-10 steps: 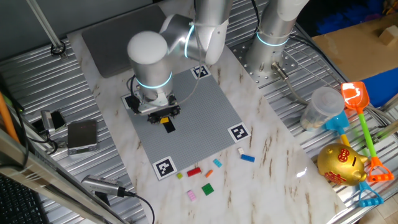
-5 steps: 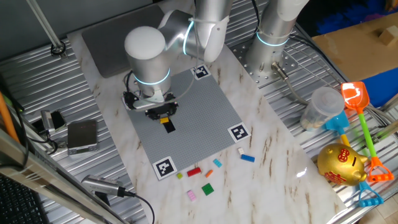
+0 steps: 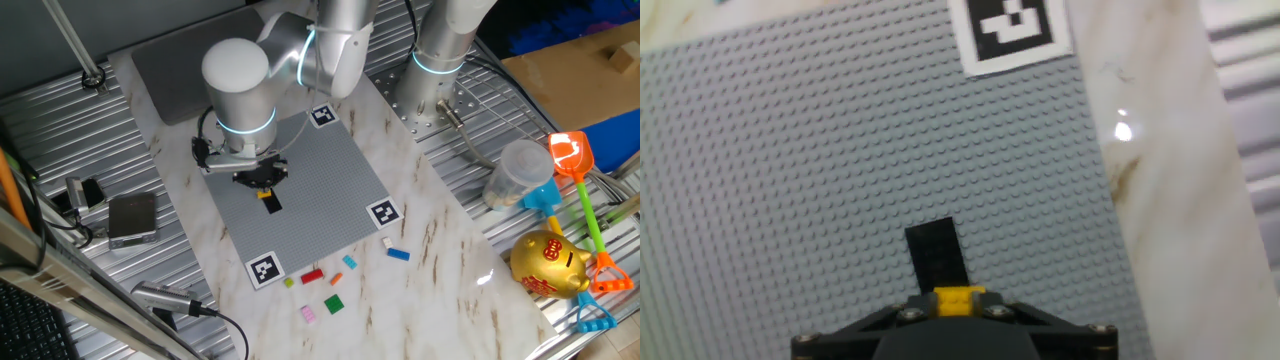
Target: Build with small Lego blocks
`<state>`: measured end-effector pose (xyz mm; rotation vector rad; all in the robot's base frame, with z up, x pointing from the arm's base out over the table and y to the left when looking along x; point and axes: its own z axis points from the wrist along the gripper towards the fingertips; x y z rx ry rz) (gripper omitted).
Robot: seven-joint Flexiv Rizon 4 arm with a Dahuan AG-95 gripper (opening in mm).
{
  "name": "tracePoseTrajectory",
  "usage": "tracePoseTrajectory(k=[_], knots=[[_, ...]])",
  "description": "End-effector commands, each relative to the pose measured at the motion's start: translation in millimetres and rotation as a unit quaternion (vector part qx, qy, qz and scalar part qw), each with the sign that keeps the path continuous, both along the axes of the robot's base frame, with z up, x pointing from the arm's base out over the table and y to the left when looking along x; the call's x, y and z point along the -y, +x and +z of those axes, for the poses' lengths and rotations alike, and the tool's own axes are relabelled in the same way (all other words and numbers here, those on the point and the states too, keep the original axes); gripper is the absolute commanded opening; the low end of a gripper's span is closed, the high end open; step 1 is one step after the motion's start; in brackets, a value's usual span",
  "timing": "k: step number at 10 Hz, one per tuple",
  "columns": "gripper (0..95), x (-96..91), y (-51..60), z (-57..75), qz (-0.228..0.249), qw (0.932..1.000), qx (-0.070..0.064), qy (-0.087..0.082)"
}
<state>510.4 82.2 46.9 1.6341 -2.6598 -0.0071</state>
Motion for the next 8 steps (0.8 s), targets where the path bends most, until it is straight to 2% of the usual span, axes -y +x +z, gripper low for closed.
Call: tracePoseTrajectory(k=[1,5,8], knots=[[0.0,-9.1,3.1,-1.1,-0.063,0.9980,0.003,0.006],[0.0,-21.9,9.0,-11.5,-0.071,0.9974,0.003,0.010],[0.0,-18.3,6.7,-18.1,-0.061,0.9981,0.003,0.010]])
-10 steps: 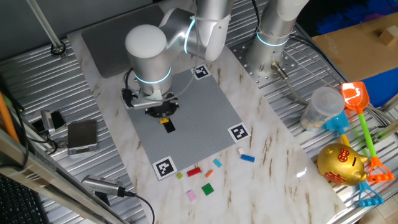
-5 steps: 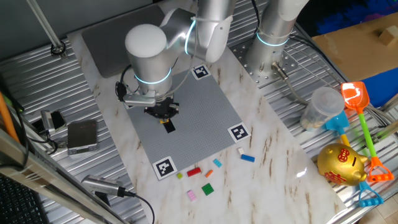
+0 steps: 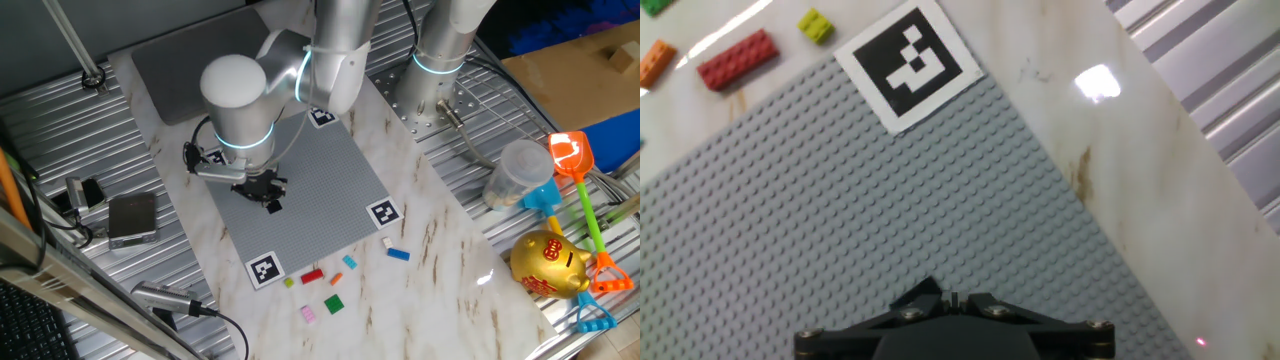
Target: Build with small Lego blocks
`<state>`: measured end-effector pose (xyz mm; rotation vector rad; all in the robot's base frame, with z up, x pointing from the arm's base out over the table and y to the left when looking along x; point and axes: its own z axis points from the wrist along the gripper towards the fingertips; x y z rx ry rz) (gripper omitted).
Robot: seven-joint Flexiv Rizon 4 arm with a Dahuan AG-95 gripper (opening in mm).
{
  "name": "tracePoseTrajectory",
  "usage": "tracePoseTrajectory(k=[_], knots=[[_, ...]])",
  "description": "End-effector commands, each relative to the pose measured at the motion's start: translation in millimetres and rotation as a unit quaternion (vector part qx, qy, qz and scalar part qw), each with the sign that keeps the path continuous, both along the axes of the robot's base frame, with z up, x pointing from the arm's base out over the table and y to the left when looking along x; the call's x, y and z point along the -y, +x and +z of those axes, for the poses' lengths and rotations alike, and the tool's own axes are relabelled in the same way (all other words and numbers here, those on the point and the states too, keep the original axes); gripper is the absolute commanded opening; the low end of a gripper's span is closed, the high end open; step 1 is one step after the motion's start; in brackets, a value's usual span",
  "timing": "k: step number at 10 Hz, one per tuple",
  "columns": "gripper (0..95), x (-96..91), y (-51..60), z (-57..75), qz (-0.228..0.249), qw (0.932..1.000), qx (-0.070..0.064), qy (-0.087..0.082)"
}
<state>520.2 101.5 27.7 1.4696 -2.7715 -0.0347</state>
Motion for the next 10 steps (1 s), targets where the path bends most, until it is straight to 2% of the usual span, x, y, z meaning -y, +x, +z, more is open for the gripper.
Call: tracePoseTrajectory(k=[1,10], knots=[[0.0,2.2,-5.1,-0.4,0.004,1.0000,0.001,0.000],[0.0,6.3,-13.7,-6.3,0.019,0.9998,0.003,-0.002]])
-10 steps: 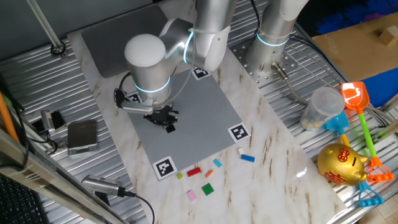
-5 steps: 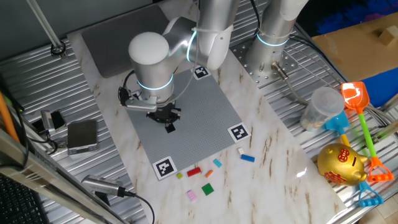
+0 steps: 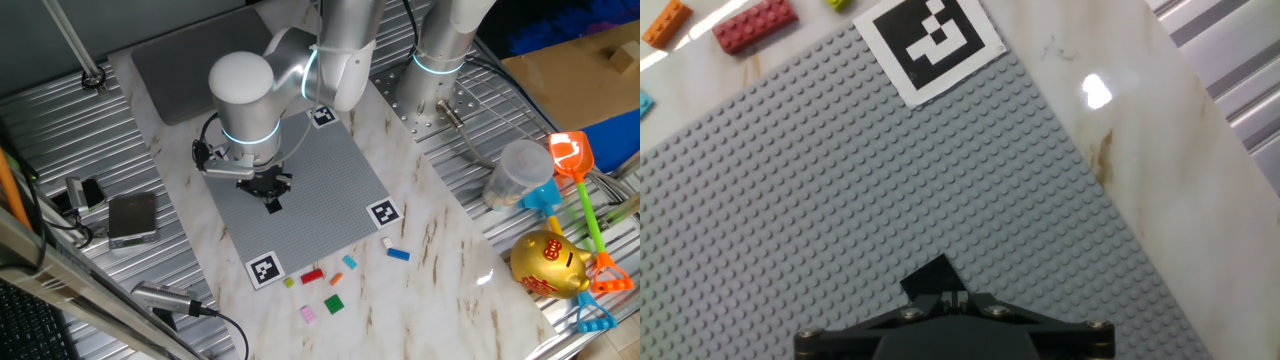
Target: Build with small Lego blocks
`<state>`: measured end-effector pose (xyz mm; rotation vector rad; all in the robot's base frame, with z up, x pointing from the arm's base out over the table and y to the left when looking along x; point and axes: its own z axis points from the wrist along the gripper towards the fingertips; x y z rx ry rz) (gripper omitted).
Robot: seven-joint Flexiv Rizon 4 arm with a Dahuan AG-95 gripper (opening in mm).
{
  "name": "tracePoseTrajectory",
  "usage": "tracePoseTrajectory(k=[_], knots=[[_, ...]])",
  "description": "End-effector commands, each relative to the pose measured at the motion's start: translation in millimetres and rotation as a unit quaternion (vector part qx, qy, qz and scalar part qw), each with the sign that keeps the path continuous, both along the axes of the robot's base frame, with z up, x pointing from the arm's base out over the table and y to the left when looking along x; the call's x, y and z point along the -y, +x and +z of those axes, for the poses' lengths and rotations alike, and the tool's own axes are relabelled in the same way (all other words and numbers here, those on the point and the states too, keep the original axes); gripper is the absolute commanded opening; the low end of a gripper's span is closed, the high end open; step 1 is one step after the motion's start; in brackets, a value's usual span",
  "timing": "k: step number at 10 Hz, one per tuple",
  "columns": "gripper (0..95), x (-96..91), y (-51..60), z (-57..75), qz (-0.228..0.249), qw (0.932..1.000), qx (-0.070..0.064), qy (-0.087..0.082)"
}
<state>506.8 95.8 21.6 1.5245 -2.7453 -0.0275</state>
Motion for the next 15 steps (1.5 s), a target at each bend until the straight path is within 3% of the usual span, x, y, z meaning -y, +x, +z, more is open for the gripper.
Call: tracePoseTrajectory(k=[1,10,15], knots=[[0.0,1.4,-1.6,-1.6,0.001,1.0000,0.002,-0.001],[0.0,3.2,-5.2,-4.1,0.009,1.0000,0.003,-0.001],[0.0,0.9,-8.5,6.4,0.015,0.9999,0.003,-0.001]])
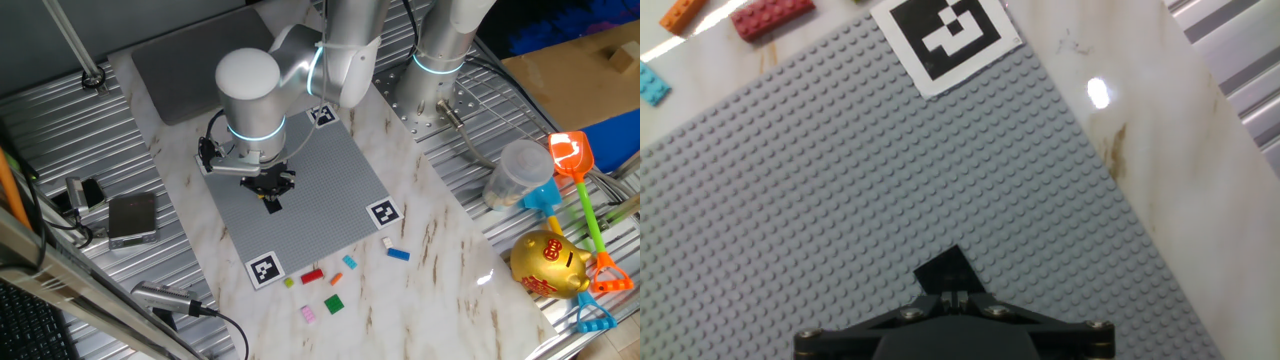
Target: Build with small Lego blocks
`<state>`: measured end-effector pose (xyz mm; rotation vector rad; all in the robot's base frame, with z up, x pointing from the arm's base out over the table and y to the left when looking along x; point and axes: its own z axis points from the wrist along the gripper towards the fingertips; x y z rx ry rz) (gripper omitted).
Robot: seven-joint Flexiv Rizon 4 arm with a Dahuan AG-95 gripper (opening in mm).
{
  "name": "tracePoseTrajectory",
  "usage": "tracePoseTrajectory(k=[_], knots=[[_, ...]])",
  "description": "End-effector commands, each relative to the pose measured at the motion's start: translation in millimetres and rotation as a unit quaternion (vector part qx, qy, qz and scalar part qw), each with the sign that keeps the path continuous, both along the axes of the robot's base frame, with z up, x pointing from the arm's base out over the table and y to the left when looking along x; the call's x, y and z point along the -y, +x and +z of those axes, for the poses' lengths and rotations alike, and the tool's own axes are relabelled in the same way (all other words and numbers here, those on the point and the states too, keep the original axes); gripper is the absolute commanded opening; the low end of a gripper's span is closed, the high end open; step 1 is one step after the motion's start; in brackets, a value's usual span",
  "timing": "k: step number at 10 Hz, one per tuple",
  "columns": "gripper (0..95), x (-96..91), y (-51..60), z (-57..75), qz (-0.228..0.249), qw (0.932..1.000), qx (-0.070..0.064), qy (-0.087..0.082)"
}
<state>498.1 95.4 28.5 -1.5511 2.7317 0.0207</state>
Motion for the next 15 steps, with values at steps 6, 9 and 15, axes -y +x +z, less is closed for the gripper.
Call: tracePoseTrajectory(k=[6,9,15], knots=[[0.0,13.7,8.3,-3.2,0.027,0.9996,0.006,0.002],[0.0,16.1,9.4,-6.4,0.030,0.9995,0.008,0.002],[0.0,16.3,9.9,-8.0,0.031,0.9995,0.008,0.001]])
